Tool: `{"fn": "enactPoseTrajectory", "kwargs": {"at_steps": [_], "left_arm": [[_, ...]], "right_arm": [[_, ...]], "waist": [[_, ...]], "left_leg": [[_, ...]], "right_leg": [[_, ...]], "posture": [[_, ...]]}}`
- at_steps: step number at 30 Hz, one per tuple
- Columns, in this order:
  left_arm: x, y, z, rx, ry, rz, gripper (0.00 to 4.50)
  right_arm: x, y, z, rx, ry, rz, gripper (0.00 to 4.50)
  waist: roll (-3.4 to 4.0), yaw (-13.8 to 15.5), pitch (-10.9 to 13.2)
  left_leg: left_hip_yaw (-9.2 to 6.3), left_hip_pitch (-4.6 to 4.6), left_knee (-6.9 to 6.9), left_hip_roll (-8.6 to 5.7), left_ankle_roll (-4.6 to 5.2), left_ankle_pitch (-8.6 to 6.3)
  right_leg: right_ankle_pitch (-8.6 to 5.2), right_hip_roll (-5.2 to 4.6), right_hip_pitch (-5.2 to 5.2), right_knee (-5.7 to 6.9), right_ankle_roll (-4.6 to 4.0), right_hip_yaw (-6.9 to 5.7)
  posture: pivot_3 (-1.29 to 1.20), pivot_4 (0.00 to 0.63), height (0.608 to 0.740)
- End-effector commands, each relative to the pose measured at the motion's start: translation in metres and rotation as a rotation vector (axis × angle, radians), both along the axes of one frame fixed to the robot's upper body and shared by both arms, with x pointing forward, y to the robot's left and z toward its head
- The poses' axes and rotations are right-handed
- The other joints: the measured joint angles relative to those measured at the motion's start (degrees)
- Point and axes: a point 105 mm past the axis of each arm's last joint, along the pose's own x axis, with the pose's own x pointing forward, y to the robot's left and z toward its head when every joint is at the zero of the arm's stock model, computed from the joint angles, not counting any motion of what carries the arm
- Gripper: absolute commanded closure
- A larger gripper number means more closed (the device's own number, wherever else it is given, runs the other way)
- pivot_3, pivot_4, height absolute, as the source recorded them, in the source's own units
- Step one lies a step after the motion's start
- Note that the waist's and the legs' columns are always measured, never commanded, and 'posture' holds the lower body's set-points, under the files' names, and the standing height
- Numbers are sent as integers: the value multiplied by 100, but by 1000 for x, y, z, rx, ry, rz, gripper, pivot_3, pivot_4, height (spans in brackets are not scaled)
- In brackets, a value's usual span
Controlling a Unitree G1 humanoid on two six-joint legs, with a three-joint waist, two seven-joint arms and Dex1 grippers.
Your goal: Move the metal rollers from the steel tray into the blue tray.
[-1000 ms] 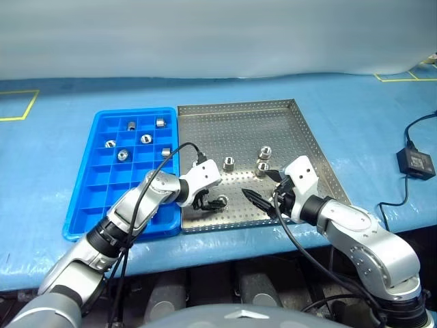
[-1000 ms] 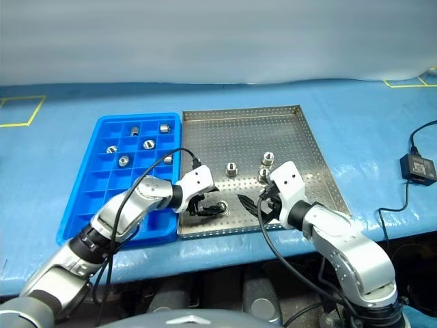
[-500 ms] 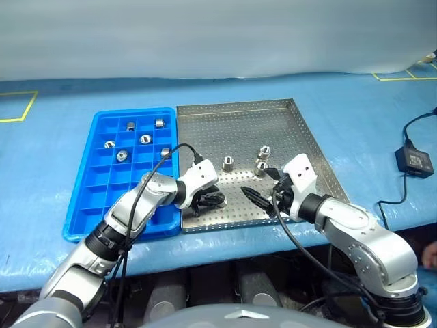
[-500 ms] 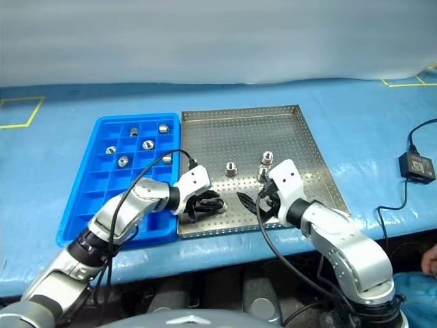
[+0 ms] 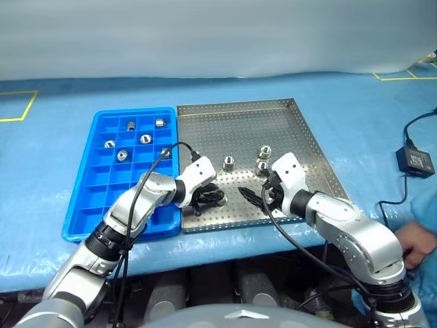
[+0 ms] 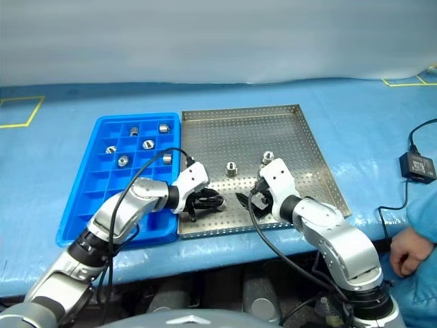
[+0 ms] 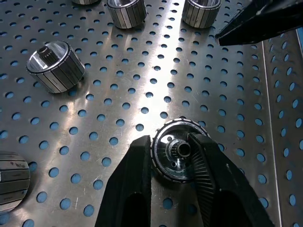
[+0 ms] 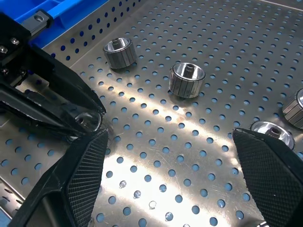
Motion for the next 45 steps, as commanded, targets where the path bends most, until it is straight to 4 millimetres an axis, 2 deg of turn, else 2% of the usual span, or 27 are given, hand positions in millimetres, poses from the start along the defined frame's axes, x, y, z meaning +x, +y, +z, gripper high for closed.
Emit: {"fn": "enactPoseTrajectory", "kwargs": {"at_steps": [1, 6, 10, 12, 14, 20, 23, 31, 39, 42, 44, 45], "left_arm": [[9, 7, 35, -77, -99, 59, 3307], [13, 33, 68, -152, -180, 197, 3307], [9, 59, 88, -169, -260, 322, 3307], [9, 77, 90, -138, -298, 419, 3307], [10, 103, 91, -134, -322, 590, 3307], [-7, 166, 80, -83, -334, 956, 3307], [-11, 180, 73, -55, -328, 1051, 3307], [-1, 186, 63, -74, -303, 1155, 3307], [11, 193, 59, -41, -332, 1228, 3307], [13, 186, 58, -42, -332, 1207, 2660], [16, 181, 65, -83, -360, 1198, 2062], [18, 177, 69, -116, -378, 1185, 2062]], "right_arm": [[1, 5, 7, 22, -23, 37, 95], [2, 10, -1, 42, 43, 117, 95], [4, 22, 7, 80, 33, 203, 95], [5, 25, 10, 86, 22, 223, 95], [8, 28, 10, 80, 17, 218, 95], [12, 33, 7, 84, 21, 204, 95], [15, 33, 7, 88, 17, 190, 95], [23, 31, 6, 49, 8, 169, 95], [20, 33, 6, 47, 7, 176, 95], [20, 35, 7, 41, 2, 180, 95], [19, 35, 8, 41, -2, 182, 95], [19, 35, 8, 41, -4, 182, 95]], "waist": [[0, 14, 0], [-2, 65, 1], [-2, 100, 3], [-3, 130, 3], [-3, 187, 3], [-10, 368, 7], [-14, 475, 8], [-20, 596, 10], [-22, 595, 11], [-22, 596, 11], [-22, 598, 11], [-22, 601, 12]], "left_leg": [[0, 0, 1, 0, 0, 0], [0, -1, 1, -2, 4, -2], [0, -2, 0, -2, 7, -4], [-1, -1, -1, -2, 7, -5], [-2, 1, -3, -2, 7, -5], [-3, -1, -2, -3, 6, -5], [-6, -1, 2, -5, 6, -5], [-6, -1, 10, -10, 6, -4], [-6, -6, 0, -12, 6, -4], [-6, -6, -1, -12, 6, -4], [-6, -6, -1, -11, 6, -4], [-6, -6, 0, -12, 6, -4]], "right_leg": [[0, 0, 0, 0, 0, 0], [3, -2, 2, -3, 5, 0], [6, -3, 1, -5, 8, 0], [7, -3, 2, -5, 9, -1], [7, -2, 3, -5, 10, -1], [22, -4, 2, -6, -15, -2], [18, -6, 6, -8, -24, -7], [22, -12, 10, -11, -28, -8], [22, -11, 4, -12, -32, -7], [22, -11, 3, -12, -32, -7], [22, -12, 3, -12, -33, -7], [22, -13, 4, -12, -33, -8]], "posture": [[-110, 150, 740], [-74, 150, 740], [-22, 150, 740], [-9, 150, 740], [6, 150, 740], [62, 150, 740], [85, 150, 740], [98, 150, 740], [85, 150, 740], [83, 150, 740], [83, 150, 740], [83, 150, 740]]}}
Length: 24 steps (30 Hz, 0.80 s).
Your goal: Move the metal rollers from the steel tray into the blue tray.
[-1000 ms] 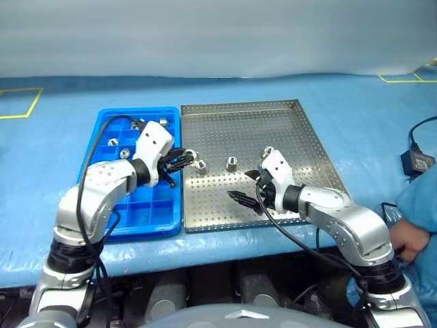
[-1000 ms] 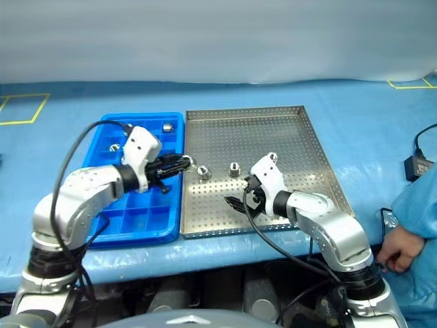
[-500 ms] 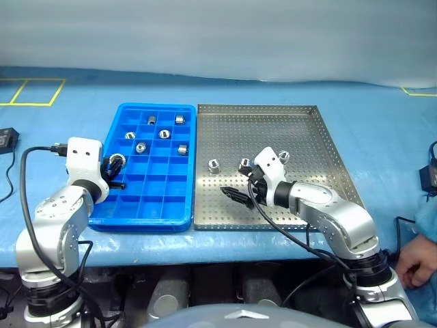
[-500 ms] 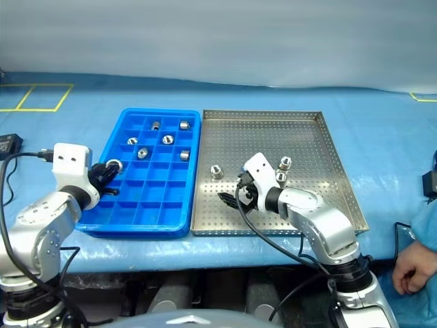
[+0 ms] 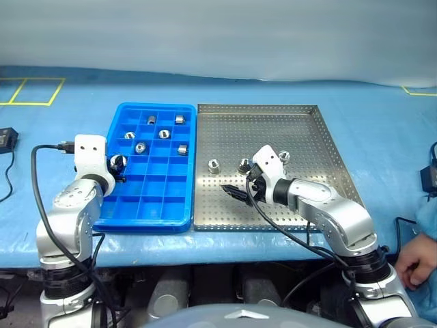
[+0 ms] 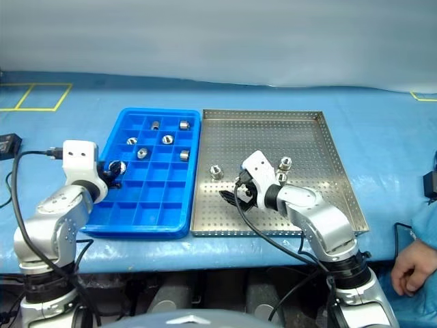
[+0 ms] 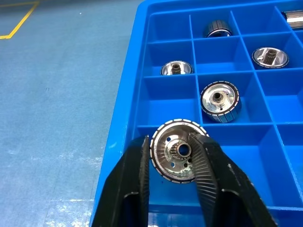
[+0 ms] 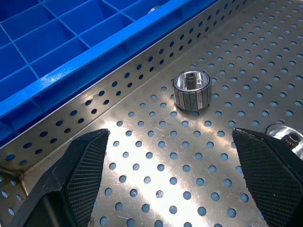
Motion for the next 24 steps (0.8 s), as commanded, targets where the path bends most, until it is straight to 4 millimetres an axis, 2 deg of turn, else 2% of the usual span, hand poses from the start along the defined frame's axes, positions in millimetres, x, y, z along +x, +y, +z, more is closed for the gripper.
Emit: {"fn": "enactPoseTrajectory", "kwargs": {"at_steps": [1, 2, 6, 8, 10, 15, 19, 23, 24], "left_arm": [[7, -14, 25, -32, -142, -49, 2062], [9, -20, 29, -55, -169, -72, 2062], [10, -63, 49, -148, -271, -305, 2062], [6, -108, 52, -139, -240, -574, 2062], [2, -134, 48, -106, -188, -745, 2062], [19, -152, 21, 65, 1, -888, 2062], [32, -165, 16, 16, 43, -967, 2062], [49, -164, 2, 65, 101, -963, 2062], [52, -165, 1, 65, 107, -962, 1878]], "right_arm": [[-2, 4, 11, 9, -47, 17, 95], [-2, 4, 11, 8, -48, 17, 95], [-3, 2, 12, -1, -56, 12, 95], [-3, -2, 13, -30, -75, -3, 95], [-3, -4, 14, -53, -91, -15, 95], [-7, -8, 20, -51, -128, -53, 95], [-12, -11, 17, -42, -128, -90, 95], [-15, -13, 11, -43, -117, -122, 95], [-16, -14, 11, -39, -117, -130, 95]], "waist": [[0, 5, 0], [-1, 4, 0], [-1, 0, 0], [-1, 1, 1], [-1, -4, 1], [0, -114, 1], [0, -239, 1], [-1, -341, 2], [-1, -369, 2]], "left_leg": [[0, 0, 1, 0, 0, 0], [0, 0, 2, -1, 0, 0], [0, -5, 2, -1, 0, 0], [0, -6, 2, -1, 0, 0], [0, -8, 3, -3, 1, 0], [4, -7, 4, -2, 3, -1], [7, -8, 1, 0, 5, -1], [8, -12, 2, -2, 8, -3], [8, -12, 2, -1, 8, -3]], "right_leg": [[0, -1, 0, 0, 0, 0], [0, -2, 0, -1, 0, 0], [1, -3, -2, -2, -1, -1], [0, -4, -3, -2, -3, -1], [0, -3, -3, -2, -4, -2], [-1, 2, -5, -3, -3, 1], [-2, 7, -8, -3, -2, 2], [0, 5, -10, -5, 3, 4], [1, 6, -11, -5, 5, 5]], "posture": [[71, 150, 740], [71, 150, 740], [58, 150, 740], [42, 150, 740], [25, 150, 740], [-39, 150, 740], [-87, 150, 740], [-122, 150, 740], [-133, 150, 740]]}}
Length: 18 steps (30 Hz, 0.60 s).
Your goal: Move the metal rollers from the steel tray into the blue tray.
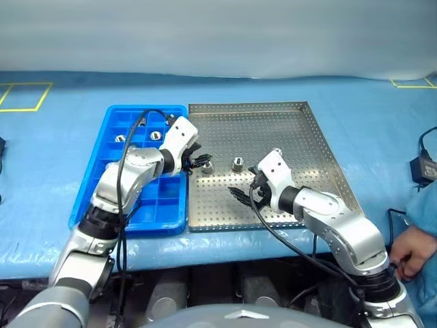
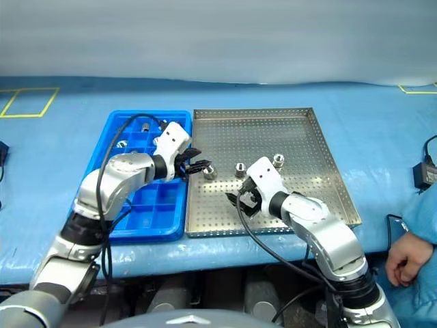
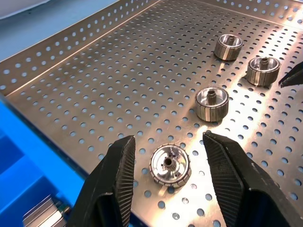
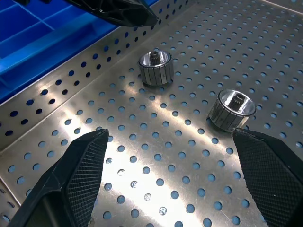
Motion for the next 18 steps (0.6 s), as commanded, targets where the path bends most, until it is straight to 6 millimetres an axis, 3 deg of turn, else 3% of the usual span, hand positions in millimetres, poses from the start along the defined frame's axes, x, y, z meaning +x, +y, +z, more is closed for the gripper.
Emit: {"fn": "enactPoseTrajectory", "kwargs": {"at_steps": [1, 6, 7, 18], "left_arm": [[10, -3, 2, 16, -21, -14, 1698], [17, -1, -2, 58, -12, 21, 169], [16, -3, -4, 54, 3, 9, 34], [10, 3, -36, 266, 95, -73, 34]], "right_arm": [[-2, -2, 13, 17, -57, -24, 95], [-1, -6, 13, 21, -59, -54, 95], [-1, -5, 13, 20, -59, -53, 95], [1, -1, 14, 21, -64, -39, 95]], "waist": [[0, -54, 0], [0, -113, 0], [0, -127, 0], [2, -197, -2]], "left_leg": [[1, 0, 0, 0, 0, 0], [0, 1, 1, 1, 0, 0], [0, 1, 2, 1, 0, 0], [1, 9, 3, 2, 1, 0]], "right_leg": [[0, 0, 0, 0, 0, 1], [3, 0, 0, 2, 6, 1], [3, 0, 0, 2, 6, 2], [2, 0, 6, 5, 7, 4]], "posture": [[-141, 150, 740], [-152, 150, 740], [-153, 150, 740], [-141, 150, 740]]}}
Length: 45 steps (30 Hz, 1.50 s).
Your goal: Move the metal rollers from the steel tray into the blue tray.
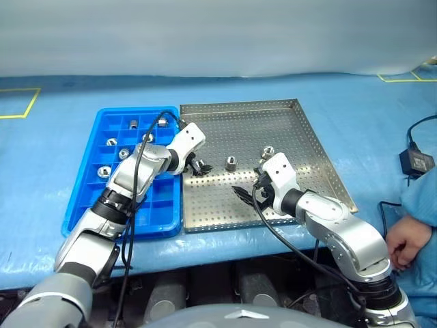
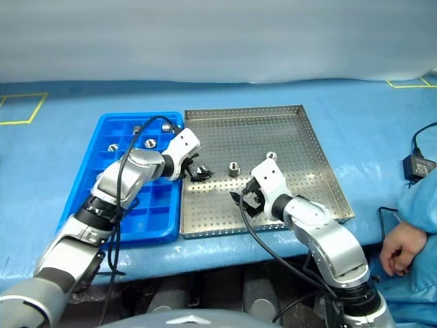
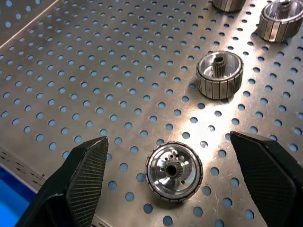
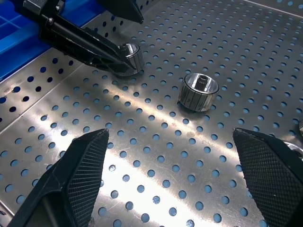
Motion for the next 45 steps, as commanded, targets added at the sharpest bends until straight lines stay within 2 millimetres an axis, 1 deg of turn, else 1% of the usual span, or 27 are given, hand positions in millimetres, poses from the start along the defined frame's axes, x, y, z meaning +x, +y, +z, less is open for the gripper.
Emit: {"fn": "enactPoseTrajectory", "kwargs": {"at_steps": [1, 2, 7, 10, 13, 20, 23, 27, 31, 36, 40, 41, 42, 45], "left_arm": [[0, 5, -11, 73, 27, -13, 34], [1, 5, -13, 81, 31, -11, 34], [3, 7, -20, 124, 45, -20, 34], [5, 6, -22, 148, 46, -24, 627], [6, 4, -24, 172, 45, -43, 1580], [7, 1, -20, 173, 38, -68, 1580], [5, -1, -18, 164, 38, -100, 2163], [6, -1, -14, 159, 30, -109, 3499], [9, -4, -5, 115, 13, -107, 3499], [12, -8, 12, 18, -12, -87, 3499], [17, -6, 23, -32, -44, -56, 3499], [18, -7, 28, -58, -52, -49, 3499], [18, -7, 31, -76, -57, -44, 3499], [19, -5, 41, -105, -74, -36, 3499]], "right_arm": [[2, 6, 12, 12, -49, 20, 95], [2, 6, 12, 13, -50, 20, 95], [2, 8, 13, 20, -52, 24, 95], [3, 9, 14, 21, -55, 24, 95], [4, 10, 15, 24, -60, 23, 95], [5, 13, 17, 30, -68, 30, 95], [5, 14, 17, 33, -71, 33, 95], [5, 16, 18, 35, -74, 38, 95], [6, 17, 18, 31, -79, 46, 95], [6, 18, 19, 30, -82, 52, 95], [7, 20, 18, 30, -82, 57, 95], [6, 20, 18, 31, -81, 60, 95], [6, 21, 18, 32, -80, 62, 95], [6, 22, 18, 33, -78, 68, 95]], "waist": [[1, -4, -1], [3, -5, -2], [15, -2, -10], [22, 0, -14], [24, -6, -15], [27, -8, -17], [27, -9, -17], [27, -11, -17], [26, -12, -17], [23, -11, -13], [20, -9, -12], [20, -9, -12], [20, -9, -12], [20, -6, -11]], "left_leg": [[1, 1, 0, 0, 0, 0], [2, 3, 1, 1, 0, 0], [3, 15, 4, 4, 1, 2], [5, 19, 7, 4, 6, 6], [6, 21, 9, 3, 9, 10], [7, 18, 5, 3, 10, 11], [8, 17, 5, 3, 10, 11], [8, 13, 4, 3, 10, 10], [8, 8, 2, 2, 10, 10], [8, -1, 3, 2, 11, 10], [7, -9, 2, 0, 12, 9], [7, -10, 2, 0, 13, 8], [7, -11, 1, 0, 13, 8], [6, -12, 1, -1, 14, 8]], "right_leg": [[-3, 0, 0, 0, 3, 0], [-15, 0, 2, 1, 22, 1], [-16, 0, 13, 3, 23, 2], [-15, 0, 17, 5, 25, 5], [-12, -1, 18, 7, 27, 7], [-12, -1, 13, 6, 26, 9], [-12, -2, 12, 5, 26, 10], [-12, -2, 8, 4, 26, 10], [-12, -2, 3, 3, 26, 10], [-11, -2, -5, 3, 27, 10], [-9, -2, -11, 2, 29, 10], [-6, -2, -12, 2, 34, 10], [8, -2, -12, 2, 57, 10], [9, -2, -13, 0, 59, 9]], "posture": [[-141, 150, 740], [-141, 150, 740], [-140, 150, 740], [-141, 150, 740], [-140, 150, 740], [-141, 150, 740], [-142, 150, 740], [-141, 150, 740], [-139, 150, 740], [-136, 150, 740], [-133, 150, 740], [-133, 150, 740], [-133, 150, 740], [-124, 150, 740]]}}
